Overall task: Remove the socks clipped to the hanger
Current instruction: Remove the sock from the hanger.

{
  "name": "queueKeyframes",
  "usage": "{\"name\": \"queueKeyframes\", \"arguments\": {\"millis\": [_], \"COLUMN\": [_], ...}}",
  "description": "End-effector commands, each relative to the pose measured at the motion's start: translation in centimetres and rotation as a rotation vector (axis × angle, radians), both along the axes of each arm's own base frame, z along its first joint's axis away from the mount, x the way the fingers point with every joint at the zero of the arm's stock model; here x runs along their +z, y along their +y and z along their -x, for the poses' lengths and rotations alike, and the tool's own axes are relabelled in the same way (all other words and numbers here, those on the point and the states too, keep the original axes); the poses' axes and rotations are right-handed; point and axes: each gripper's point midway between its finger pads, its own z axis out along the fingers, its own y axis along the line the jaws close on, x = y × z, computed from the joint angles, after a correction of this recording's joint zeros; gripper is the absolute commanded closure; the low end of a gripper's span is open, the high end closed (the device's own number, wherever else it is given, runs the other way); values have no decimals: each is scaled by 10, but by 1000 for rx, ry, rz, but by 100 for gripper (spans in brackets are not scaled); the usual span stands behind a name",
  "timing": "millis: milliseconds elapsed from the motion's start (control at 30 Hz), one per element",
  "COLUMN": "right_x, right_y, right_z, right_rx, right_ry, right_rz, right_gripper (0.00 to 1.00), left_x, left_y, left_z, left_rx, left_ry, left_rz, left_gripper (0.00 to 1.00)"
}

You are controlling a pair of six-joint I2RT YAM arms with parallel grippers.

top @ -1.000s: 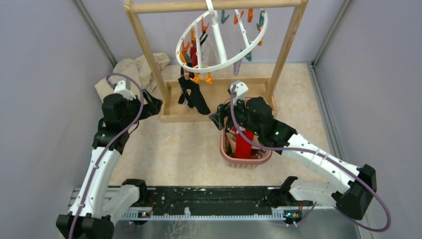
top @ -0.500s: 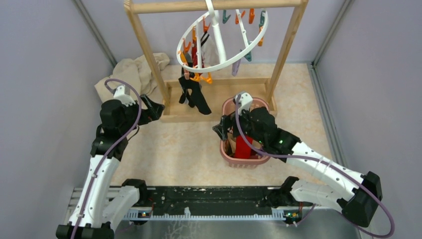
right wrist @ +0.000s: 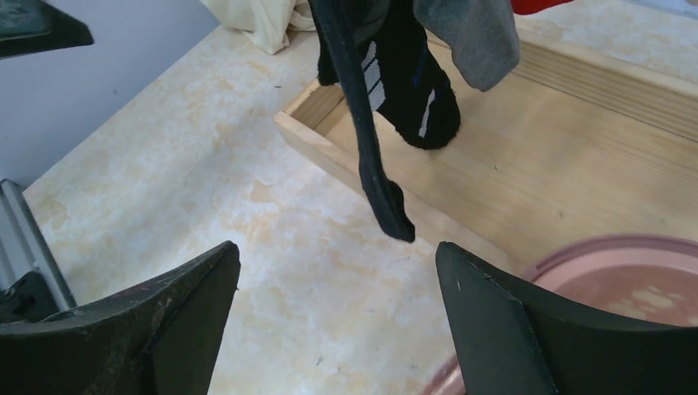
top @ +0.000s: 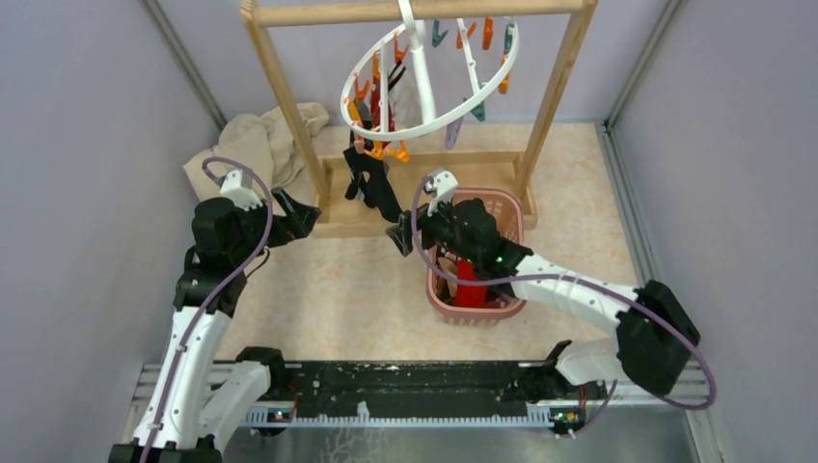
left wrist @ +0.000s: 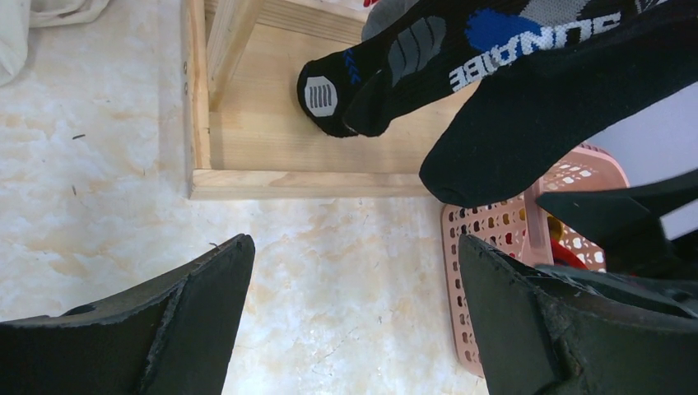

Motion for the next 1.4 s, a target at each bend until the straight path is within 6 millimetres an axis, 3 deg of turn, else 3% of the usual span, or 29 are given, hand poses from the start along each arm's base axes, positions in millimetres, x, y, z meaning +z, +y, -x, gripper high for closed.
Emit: {"name": "queueKeyframes", "arguments": {"millis": [0,233,400,500,667,767,933,1067,1367], "right_x": [37,33,33,35,40,43,49,59,86], "right_y": [24,50,53,53,52,55,53,47,23], "right_z": [-28,-50,-59,-58,-53,-47,-41,-30,9], "right_rx": [-16,-7,-27,-23,-3,33,43,61,123], "right_ry": [-155,-172,-175,-177,-180,-176,-166,-163,-136], "right_rz": [-120,-138,-136,-138,-143,-146,-150,-174,-213], "right_gripper": [11,11,15,27,63,70,95,100,100], "left_x": [8,17,17,16,17,16,16,22,29], "left_y": [-1,1,0,-2,-8,-17,-25,-33,-42], "left_z": [5,7,9,10,11,13,17,22,27], "left_rx": [-14,-10,-17,-23,-59,-116,-161,-217,-282], "left_ry": [-17,-28,-27,-26,-34,-31,-35,-63,-84], "left_rz": [8,-6,-3,4,14,31,52,64,75], "left_gripper": [1,1,1,1,1,1,1,1,1]}}
